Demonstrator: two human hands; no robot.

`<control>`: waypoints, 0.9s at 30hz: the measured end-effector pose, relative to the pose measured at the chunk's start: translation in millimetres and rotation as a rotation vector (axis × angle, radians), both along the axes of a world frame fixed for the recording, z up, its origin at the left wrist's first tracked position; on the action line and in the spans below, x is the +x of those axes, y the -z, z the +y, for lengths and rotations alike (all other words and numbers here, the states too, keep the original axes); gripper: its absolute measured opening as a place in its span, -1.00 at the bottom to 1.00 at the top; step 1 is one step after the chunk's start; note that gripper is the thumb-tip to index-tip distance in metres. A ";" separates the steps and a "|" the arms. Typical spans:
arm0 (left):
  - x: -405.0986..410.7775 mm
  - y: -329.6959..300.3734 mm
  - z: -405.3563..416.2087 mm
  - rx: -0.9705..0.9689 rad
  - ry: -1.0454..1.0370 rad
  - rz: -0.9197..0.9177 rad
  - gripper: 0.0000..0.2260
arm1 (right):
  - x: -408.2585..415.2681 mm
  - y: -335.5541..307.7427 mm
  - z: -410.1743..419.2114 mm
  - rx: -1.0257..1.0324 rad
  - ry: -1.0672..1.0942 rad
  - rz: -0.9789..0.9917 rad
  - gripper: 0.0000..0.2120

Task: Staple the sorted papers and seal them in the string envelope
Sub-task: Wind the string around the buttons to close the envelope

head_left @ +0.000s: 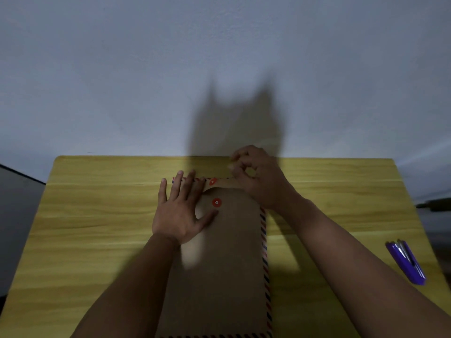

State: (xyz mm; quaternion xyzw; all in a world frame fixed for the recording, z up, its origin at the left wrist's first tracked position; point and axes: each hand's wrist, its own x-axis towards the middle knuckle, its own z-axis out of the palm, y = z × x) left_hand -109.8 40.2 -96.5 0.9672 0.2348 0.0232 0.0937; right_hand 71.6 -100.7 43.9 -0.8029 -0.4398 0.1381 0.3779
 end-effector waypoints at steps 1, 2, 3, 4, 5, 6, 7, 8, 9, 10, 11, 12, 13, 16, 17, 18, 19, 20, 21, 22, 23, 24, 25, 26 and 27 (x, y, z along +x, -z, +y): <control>0.2 -0.2 -0.2 -0.004 0.000 -0.005 -0.21 | -4.4 -2.5 4.7 0.073 0.015 0.154 -0.74; 0.2 -0.4 -0.3 -0.003 0.001 -0.007 -0.21 | -8.6 -4.5 8.9 0.120 0.032 0.308 -0.70; 0.2 -0.6 -0.4 0.002 0.001 -0.005 -0.22 | -12.5 -5.4 12.6 0.160 0.046 0.436 -0.65; 0.2 -0.8 -0.4 0.007 0.002 -0.002 -0.21 | -16.1 -5.5 15.0 0.202 0.060 0.518 -0.62; 0.3 -0.9 -0.4 0.012 0.001 -0.001 -0.21 | -19.6 -5.9 16.3 0.241 0.076 0.558 -0.61; 0.5 -1.1 -0.4 0.014 0.000 0.001 -0.21 | -23.3 -8.8 16.8 0.276 0.093 0.570 -0.62; 0.9 -1.2 -0.2 0.014 0.000 0.003 -0.20 | -26.4 -13.1 17.0 0.318 0.102 0.567 -0.64; 1.1 -1.3 -0.1 0.014 0.000 0.006 -0.20 | -29.0 -20.0 16.5 0.376 0.109 0.557 -0.67; 1.2 -1.3 0.0 0.014 0.002 0.009 -0.19 | -29.9 -28.0 15.6 0.442 0.120 0.552 -0.70; 1.0 -1.3 0.1 0.015 0.003 0.009 -0.19 | -29.3 -36.6 14.4 0.502 0.143 0.542 -0.71; 0.6 -1.1 0.2 0.015 0.004 0.005 -0.19 | -26.9 -44.6 14.0 0.546 0.170 0.531 -0.71; 0.3 -1.0 0.3 0.014 0.005 -0.003 -0.20 | -23.4 -51.6 13.2 0.579 0.185 0.540 -0.71; 0.1 -0.8 0.3 0.014 0.005 -0.010 -0.20 | -19.9 -57.2 12.0 0.606 0.185 0.582 -0.67; 0.5 -0.4 -0.3 0.025 0.002 -0.019 -0.20 | -11.8 -58.6 11.0 0.471 0.169 0.673 -0.57; 0.7 -0.3 -0.5 0.027 0.000 -0.023 -0.20 | -8.2 -50.7 11.3 0.292 0.181 0.549 -0.59; 0.6 -0.3 -0.6 0.029 -0.001 -0.023 -0.20 | -5.0 -39.5 10.0 0.063 0.173 0.389 -0.65; 0.5 -0.1 -0.5 0.028 -0.001 -0.022 -0.20 | -3.5 -27.9 6.5 -0.178 0.139 0.257 -0.72; 0.4 0.0 -0.4 0.025 0.000 -0.021 -0.20 | -3.7 -15.8 0.5 -0.375 0.092 0.163 -0.74; 0.5 0.0 -0.3 0.022 0.001 -0.019 -0.20 | -4.2 -3.7 -7.3 -0.494 0.051 0.093 -0.72; 0.6 -0.2 -0.2 0.019 0.001 -0.017 -0.20 | -4.6 8.1 -16.3 -0.544 0.023 0.040 -0.69; 0.7 -0.3 -0.2 0.018 0.000 -0.017 -0.20 | -5.7 18.9 -25.6 -0.559 0.015 -0.006 -0.68; 0.9 -0.6 -0.1 0.016 0.000 -0.017 -0.20 | -7.4 27.7 -33.6 -0.546 0.015 -0.041 -0.68; 0.8 -0.9 0.1 0.013 0.000 -0.017 -0.20 | -9.1 35.3 -40.0 -0.533 0.009 -0.074 -0.70; 0.8 -1.4 0.2 0.010 0.000 -0.017 -0.20 | -10.2 43.1 -44.9 -0.531 -0.006 -0.115 -0.72; 0.6 -1.8 0.4 0.006 0.001 -0.017 -0.19 | -12.1 49.5 -48.1 -0.555 -0.039 -0.167 -0.75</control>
